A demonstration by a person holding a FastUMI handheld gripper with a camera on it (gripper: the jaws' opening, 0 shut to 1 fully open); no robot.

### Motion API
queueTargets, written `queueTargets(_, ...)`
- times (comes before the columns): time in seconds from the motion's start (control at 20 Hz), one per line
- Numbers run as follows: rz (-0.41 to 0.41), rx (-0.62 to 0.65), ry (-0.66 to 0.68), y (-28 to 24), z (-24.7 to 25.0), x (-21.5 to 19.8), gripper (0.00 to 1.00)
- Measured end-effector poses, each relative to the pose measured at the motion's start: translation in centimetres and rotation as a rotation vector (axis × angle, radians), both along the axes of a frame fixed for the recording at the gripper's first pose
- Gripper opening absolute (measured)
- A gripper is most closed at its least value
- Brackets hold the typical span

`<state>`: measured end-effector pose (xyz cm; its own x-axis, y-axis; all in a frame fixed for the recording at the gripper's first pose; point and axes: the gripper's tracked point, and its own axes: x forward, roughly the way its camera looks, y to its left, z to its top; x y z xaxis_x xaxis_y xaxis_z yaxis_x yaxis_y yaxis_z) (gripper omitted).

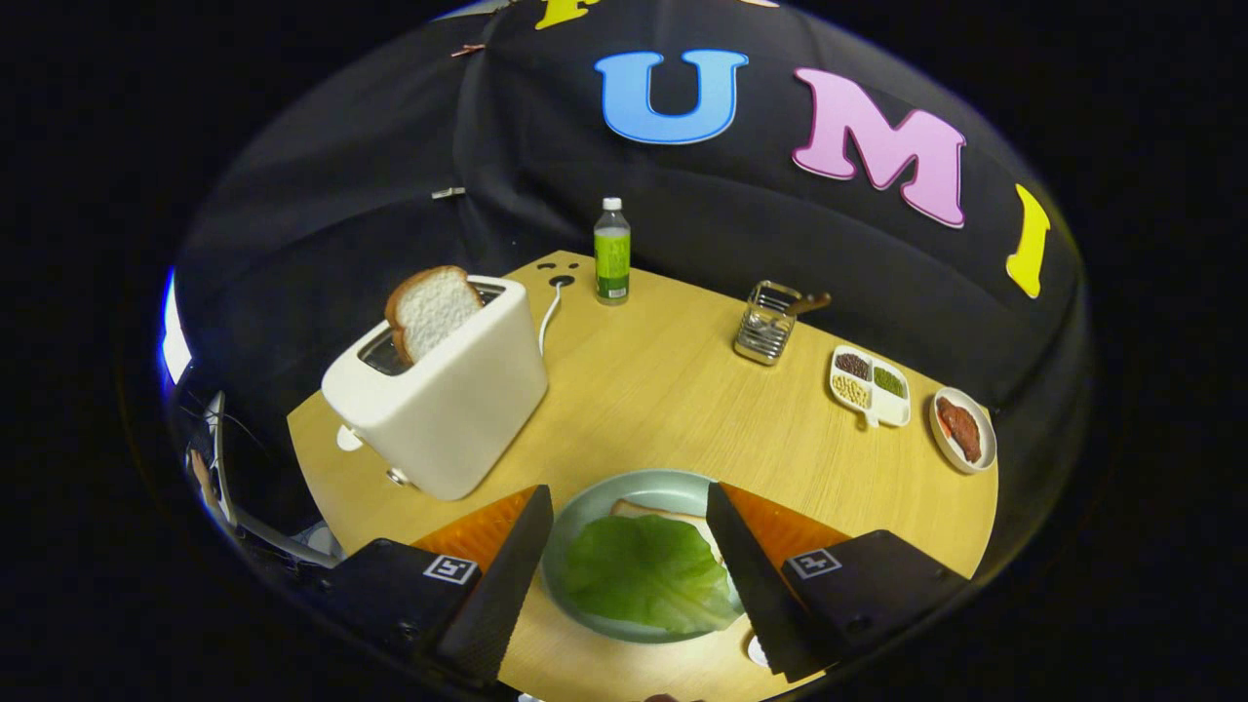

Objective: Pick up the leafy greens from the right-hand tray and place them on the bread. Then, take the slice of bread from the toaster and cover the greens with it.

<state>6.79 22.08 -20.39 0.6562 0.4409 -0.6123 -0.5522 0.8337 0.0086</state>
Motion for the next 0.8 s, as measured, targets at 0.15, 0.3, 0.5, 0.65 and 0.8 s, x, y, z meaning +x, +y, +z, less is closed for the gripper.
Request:
queueTargets(0.15,0.054,0.040,-0.033,3.4,2.4,0.0,0.99)
queueTargets(0.3,0.094,0.070,-0.074,6.6,4.6,0.1,0.99)
queueTargets(0.5,0.148,0.082,-0.140,10.9,6.8,0.1,0.98)
queueTargets(0.65,0.186,0.092,-0.141,14.2,7.2,-0.3,1.00)
queueTargets(0.8,0.217,0.098,-0.156,17.5,7.6,-0.5,0.99)
